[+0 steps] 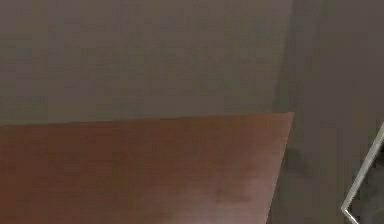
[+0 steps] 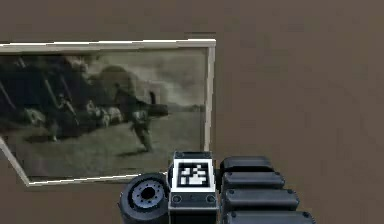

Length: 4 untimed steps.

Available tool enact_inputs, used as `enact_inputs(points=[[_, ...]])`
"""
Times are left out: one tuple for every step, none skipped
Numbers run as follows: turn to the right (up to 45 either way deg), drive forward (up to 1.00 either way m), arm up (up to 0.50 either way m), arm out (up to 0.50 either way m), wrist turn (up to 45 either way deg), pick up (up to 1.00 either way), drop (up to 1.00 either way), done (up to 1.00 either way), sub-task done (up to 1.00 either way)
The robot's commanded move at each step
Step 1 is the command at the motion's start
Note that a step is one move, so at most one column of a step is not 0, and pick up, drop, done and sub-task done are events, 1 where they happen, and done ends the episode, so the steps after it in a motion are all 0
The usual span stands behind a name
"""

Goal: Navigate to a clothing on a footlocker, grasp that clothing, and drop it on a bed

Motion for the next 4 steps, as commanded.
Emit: enact_inputs(points=[[0.0, 1.0, 0.0, 0.0, 0.0, 0.0, 0.0, 0.0, 0.0], [3.0, 0.0, 0.0, 0.0, 0.0, 0.0, 0.0, 0.0, 0.0], [0.0, 0.1, 0.0, 0.0, 0.0, 0.0, 0.0, 0.0, 0.0], [45.0, 0.0, 0.0, 0.0, 0.0, 0.0, 0.0, 0.0, 0.0]])
